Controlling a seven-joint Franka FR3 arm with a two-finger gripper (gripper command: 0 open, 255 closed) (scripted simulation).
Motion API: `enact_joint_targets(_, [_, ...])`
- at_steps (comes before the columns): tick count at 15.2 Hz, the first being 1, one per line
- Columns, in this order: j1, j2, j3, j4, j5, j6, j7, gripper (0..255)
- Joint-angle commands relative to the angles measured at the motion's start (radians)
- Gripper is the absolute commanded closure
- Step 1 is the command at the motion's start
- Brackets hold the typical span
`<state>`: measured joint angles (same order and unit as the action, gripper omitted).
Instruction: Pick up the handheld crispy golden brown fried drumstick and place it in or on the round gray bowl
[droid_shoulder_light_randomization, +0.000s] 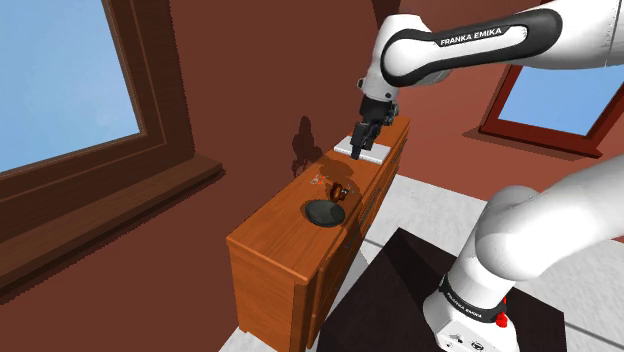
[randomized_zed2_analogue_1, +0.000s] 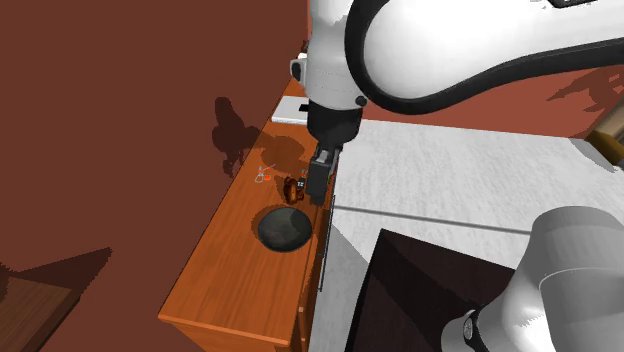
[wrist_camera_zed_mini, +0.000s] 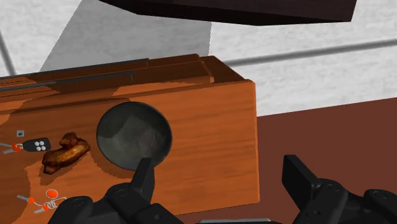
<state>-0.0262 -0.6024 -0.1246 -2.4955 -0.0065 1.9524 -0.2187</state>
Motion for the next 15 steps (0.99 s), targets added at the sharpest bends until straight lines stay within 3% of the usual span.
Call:
enact_joint_targets(1, [-0.008,0.061,-0.024,-0.006,-0.015,0.063,-0.033,0])
enact_joint_targets(9, [-0.032,0.321,-0.109,0.02,-0.043,0.28,-0.154,0])
enact_joint_targets(15, [-0.046,0.547,-0.162,0.095,-0.018,0.418,-0.257,0])
